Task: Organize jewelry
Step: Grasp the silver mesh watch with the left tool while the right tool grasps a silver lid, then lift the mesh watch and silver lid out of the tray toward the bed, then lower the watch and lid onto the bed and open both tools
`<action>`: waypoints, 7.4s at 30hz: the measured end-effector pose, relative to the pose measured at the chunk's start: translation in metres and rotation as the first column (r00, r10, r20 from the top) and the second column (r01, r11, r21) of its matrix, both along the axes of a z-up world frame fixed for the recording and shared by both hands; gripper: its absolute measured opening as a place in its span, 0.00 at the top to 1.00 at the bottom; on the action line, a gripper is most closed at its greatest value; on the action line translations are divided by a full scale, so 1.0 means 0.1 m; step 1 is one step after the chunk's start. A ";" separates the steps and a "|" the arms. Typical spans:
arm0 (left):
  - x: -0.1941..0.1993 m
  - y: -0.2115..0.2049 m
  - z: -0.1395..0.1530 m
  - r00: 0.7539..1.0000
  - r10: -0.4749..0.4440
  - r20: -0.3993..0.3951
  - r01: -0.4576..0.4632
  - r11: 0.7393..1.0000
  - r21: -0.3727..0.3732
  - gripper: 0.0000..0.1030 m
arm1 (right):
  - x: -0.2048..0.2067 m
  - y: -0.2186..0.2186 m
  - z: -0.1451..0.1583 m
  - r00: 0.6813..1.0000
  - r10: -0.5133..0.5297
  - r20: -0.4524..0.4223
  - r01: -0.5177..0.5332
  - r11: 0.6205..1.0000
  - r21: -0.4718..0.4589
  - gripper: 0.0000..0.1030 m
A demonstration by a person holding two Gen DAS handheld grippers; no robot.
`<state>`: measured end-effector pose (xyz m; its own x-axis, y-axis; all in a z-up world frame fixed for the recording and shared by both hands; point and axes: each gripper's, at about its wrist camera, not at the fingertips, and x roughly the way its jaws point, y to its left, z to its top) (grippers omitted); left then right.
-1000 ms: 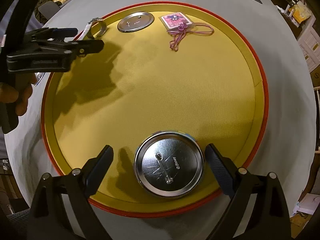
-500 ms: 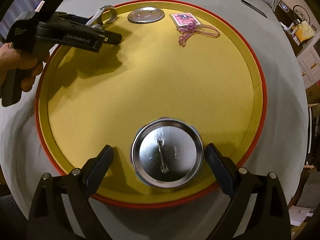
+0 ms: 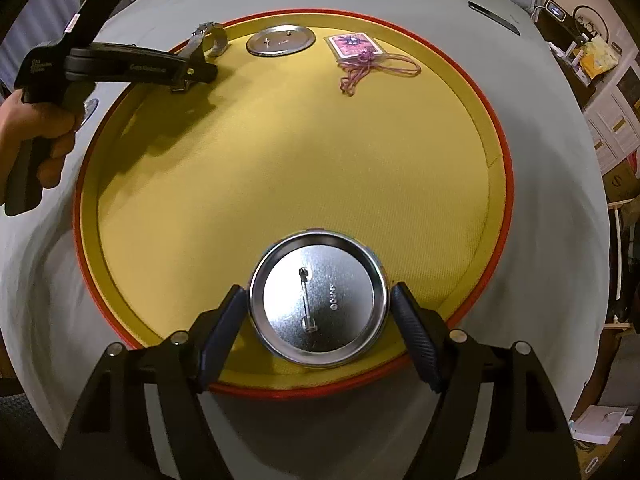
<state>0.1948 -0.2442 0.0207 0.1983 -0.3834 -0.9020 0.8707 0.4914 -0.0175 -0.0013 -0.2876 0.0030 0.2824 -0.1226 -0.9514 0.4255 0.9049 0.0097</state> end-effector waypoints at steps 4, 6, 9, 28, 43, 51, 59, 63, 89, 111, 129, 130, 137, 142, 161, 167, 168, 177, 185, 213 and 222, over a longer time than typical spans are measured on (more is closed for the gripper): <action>0.02 0.05 0.00 1.000 -0.021 -0.002 0.021 1.000 0.001 0.65 | 0.00 0.00 -0.01 1.000 -0.010 0.007 0.010 1.000 0.003 0.32; -0.02 0.06 -0.01 1.000 -0.025 -0.002 0.025 1.000 -0.001 0.65 | -0.06 -0.04 0.01 1.000 -0.009 0.009 0.009 1.000 0.004 0.32; -0.01 0.07 0.01 1.000 -0.023 -0.010 0.023 1.000 -0.008 0.65 | -0.06 -0.05 0.01 1.000 -0.010 0.010 0.010 1.000 0.008 0.32; -0.12 0.26 0.64 0.998 -0.052 0.046 0.057 0.990 -0.127 0.65 | -0.14 0.00 0.45 0.997 -0.025 0.077 0.026 1.000 -0.010 0.32; -0.08 0.49 1.30 0.996 -0.047 0.074 0.063 0.972 -0.226 0.94 | 0.03 0.06 0.74 0.992 -0.031 0.119 0.035 0.999 -0.035 0.32; -0.04 0.58 1.36 0.996 -0.044 0.076 0.061 0.967 -0.248 0.94 | 0.07 0.14 0.75 0.992 -0.026 0.127 0.031 0.999 -0.037 0.32; -0.05 0.53 1.13 0.997 -0.059 0.043 0.066 0.978 -0.197 0.94 | 0.07 0.12 0.75 0.991 -0.034 0.131 0.039 0.999 -0.032 0.32; -0.06 0.44 0.87 0.997 -0.069 0.042 0.073 0.990 -0.118 0.35 | 0.08 0.07 0.74 0.991 -0.035 0.130 0.040 0.999 -0.032 0.32; 0.10 0.28 -0.06 0.996 -0.073 -0.045 0.073 0.997 -0.018 0.72 | 0.13 -0.17 0.53 0.991 -0.071 0.115 0.071 0.997 0.003 0.32; 0.01 0.39 0.38 0.996 -0.077 0.036 0.080 0.990 -0.116 0.83 | 0.11 -0.13 0.56 0.991 -0.068 0.118 0.068 0.998 -0.002 0.32; -0.15 0.69 1.36 0.994 -0.065 0.089 0.088 0.952 -0.292 0.83 | 0.15 0.00 0.76 0.988 -0.046 0.148 0.051 0.998 -0.034 0.32; -0.15 0.71 1.42 0.993 -0.064 0.095 0.090 0.949 -0.302 0.83 | 0.16 0.00 0.78 0.988 -0.045 0.150 0.051 0.998 -0.037 0.32; -0.17 0.89 1.78 0.992 -0.039 0.122 0.082 0.926 -0.369 0.83 | 0.21 0.10 0.96 0.984 -0.026 0.176 0.038 0.997 -0.066 0.32; -0.16 1.05 2.01 0.990 -0.021 0.142 0.077 0.912 -0.404 0.83 | 0.24 0.16 1.12 0.980 -0.014 0.199 0.032 0.996 -0.087 0.32; -0.05 2.10 2.54 0.978 0.086 0.188 0.008 0.892 -0.452 0.83 | 0.74 0.81 1.56 0.961 0.096 0.258 -0.066 0.990 -0.121 0.32; 0.08 2.58 2.48 0.974 0.141 0.179 -0.053 0.903 -0.425 0.83 | 1.00 1.17 1.56 0.953 0.153 0.261 -0.130 0.986 -0.105 0.32; 0.10 2.67 2.46 0.972 0.151 0.177 -0.064 0.905 -0.420 0.83 | 1.04 1.21 1.55 0.952 0.161 0.260 -0.139 0.985 -0.102 0.32; 0.20 3.26 2.23 0.966 0.211 0.149 -0.143 0.917 -0.373 0.83 | 1.46 1.71 1.42 0.934 0.251 0.253 -0.241 0.968 -0.069 0.32; 0.29 3.60 1.81 0.963 0.266 0.053 -0.234 0.913 -0.334 0.83 | 1.85 2.04 1.09 0.921 0.329 0.210 -0.326 0.944 -0.053 0.32; 0.55 3.55 0.61 0.955 0.278 -0.102 -0.294 0.933 -0.208 0.83 | 2.21 2.25 0.21 0.935 0.349 0.061 -0.351 0.936 0.024 0.32; 0.74 3.40 0.26 0.953 0.277 -0.121 -0.296 0.935 -0.193 0.83 | 2.24 2.23 0.06 0.946 0.323 0.031 -0.324 0.945 0.042 0.32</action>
